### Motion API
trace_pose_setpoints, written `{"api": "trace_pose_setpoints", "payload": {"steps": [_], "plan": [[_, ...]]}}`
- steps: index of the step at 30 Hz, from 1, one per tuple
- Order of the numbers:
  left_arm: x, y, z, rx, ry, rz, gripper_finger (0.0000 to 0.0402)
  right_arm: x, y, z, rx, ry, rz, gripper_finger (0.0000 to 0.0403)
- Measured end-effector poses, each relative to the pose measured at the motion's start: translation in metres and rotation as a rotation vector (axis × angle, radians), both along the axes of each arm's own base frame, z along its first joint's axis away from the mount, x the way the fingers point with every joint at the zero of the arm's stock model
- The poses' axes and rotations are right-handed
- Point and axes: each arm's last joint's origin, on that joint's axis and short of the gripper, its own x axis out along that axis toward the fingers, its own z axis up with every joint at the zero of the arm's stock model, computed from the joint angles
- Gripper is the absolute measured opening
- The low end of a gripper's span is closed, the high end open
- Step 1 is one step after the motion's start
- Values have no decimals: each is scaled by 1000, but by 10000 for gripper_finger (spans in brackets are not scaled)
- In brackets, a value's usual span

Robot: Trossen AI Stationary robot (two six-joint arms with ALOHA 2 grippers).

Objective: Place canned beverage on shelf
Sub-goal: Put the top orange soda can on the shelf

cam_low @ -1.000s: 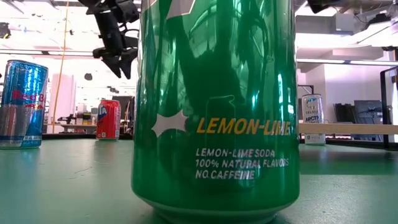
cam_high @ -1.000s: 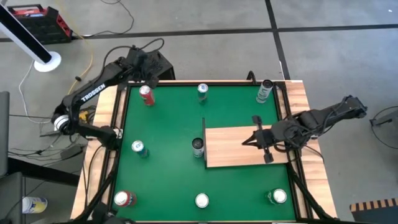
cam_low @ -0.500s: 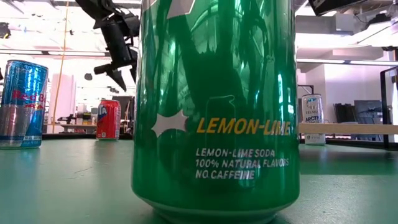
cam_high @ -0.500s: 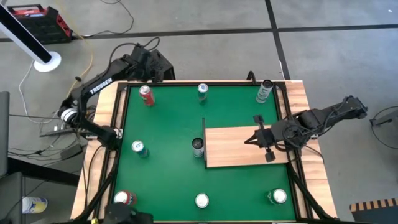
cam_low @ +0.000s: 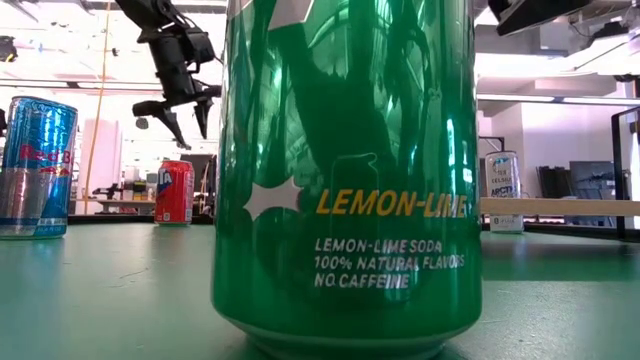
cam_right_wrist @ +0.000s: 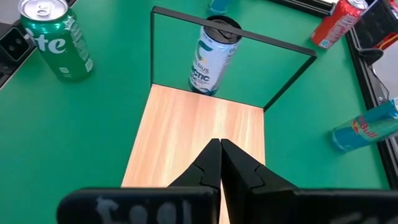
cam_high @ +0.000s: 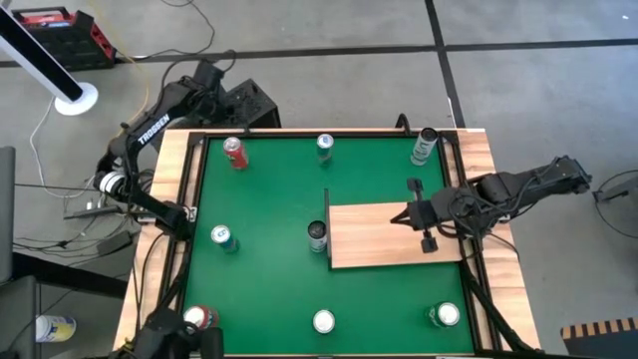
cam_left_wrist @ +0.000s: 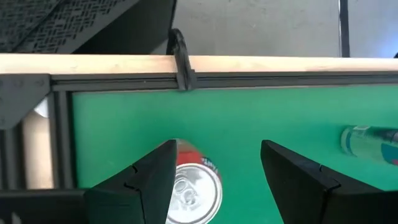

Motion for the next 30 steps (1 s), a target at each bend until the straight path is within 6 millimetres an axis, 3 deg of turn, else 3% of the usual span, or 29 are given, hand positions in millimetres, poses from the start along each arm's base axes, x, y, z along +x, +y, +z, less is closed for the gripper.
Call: {"api": "trace_pose_setpoints", "payload": {"steps": [5,13,18,30], "plan": [[-2,-2,0,7,72,-107,218,0,-1,0,0,0,-8,31],[-4,-3,-2,28,161,-78,218,0,-1,0,1,-1,-7,29],[-2,0,0,110,249,-264,218,0,-1,0,8,-1,-13,31],[7,2,3,175,192,-357,224,0,-1,0,24,-3,-21,31]]}}
